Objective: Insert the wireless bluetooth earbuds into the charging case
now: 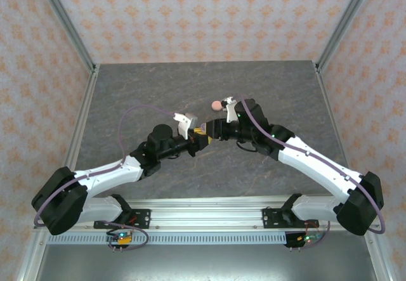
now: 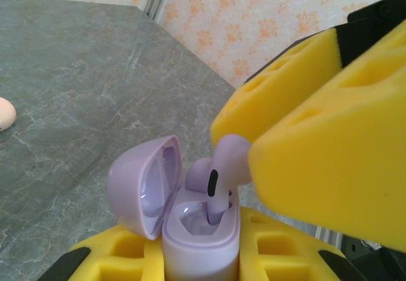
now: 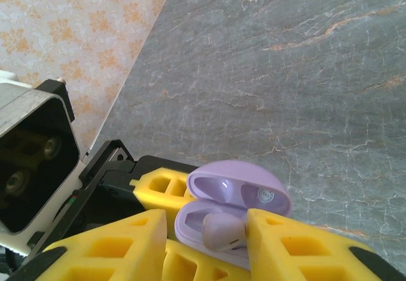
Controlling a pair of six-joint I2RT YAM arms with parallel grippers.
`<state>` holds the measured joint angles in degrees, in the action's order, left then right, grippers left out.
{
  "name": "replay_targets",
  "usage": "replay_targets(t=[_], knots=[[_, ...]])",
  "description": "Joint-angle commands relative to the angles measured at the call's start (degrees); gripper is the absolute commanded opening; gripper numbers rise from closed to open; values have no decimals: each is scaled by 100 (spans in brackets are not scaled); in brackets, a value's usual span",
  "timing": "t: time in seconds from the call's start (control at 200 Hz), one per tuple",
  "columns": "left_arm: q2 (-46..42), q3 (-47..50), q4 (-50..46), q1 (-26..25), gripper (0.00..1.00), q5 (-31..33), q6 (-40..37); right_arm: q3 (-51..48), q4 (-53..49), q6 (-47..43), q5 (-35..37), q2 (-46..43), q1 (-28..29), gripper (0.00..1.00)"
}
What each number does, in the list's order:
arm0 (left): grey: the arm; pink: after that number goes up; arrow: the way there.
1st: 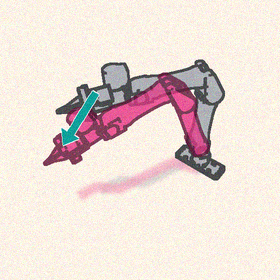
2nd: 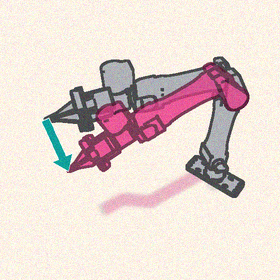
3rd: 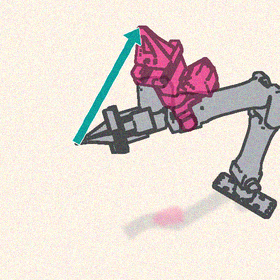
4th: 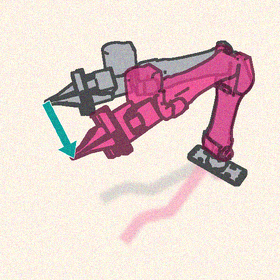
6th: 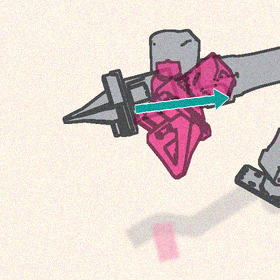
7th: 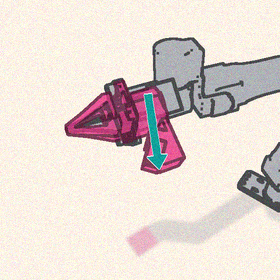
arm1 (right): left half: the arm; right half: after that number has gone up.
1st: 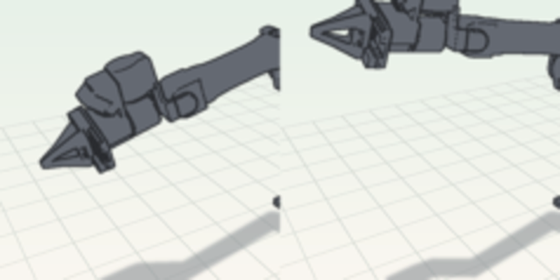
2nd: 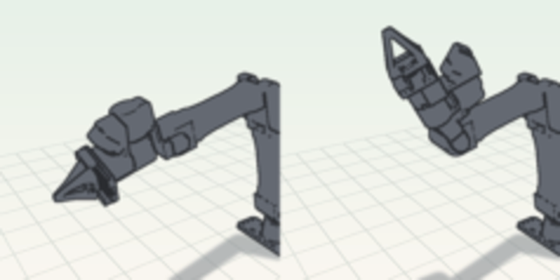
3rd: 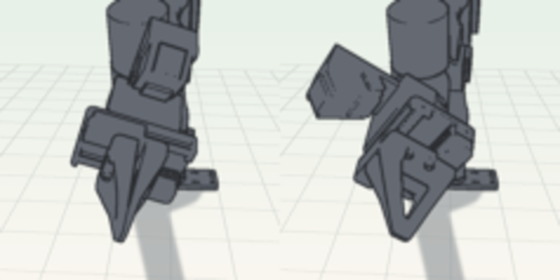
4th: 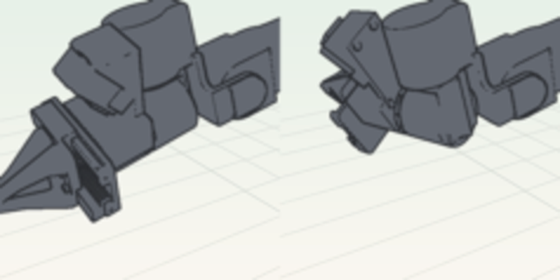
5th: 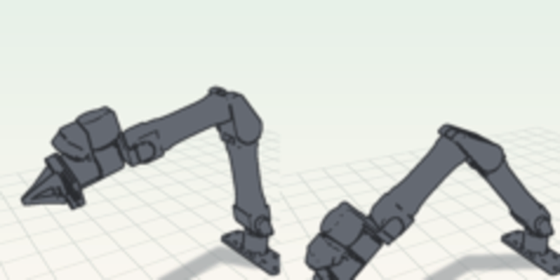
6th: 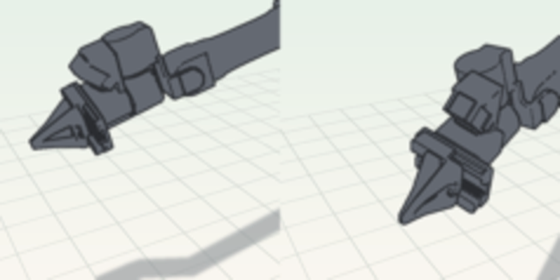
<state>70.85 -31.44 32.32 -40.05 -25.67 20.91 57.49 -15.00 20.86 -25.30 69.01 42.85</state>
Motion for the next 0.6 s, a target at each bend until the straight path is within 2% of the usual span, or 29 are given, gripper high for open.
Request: replay_targets(t=[0.0,0.596], knots=[[-144,-153,-17,-29,4,223,-127,218,-139,-112,-124,-90,66,38],[-84,-160,-85,-42,4,220,-184,287,-65,-43,-368,-43,92,40]])
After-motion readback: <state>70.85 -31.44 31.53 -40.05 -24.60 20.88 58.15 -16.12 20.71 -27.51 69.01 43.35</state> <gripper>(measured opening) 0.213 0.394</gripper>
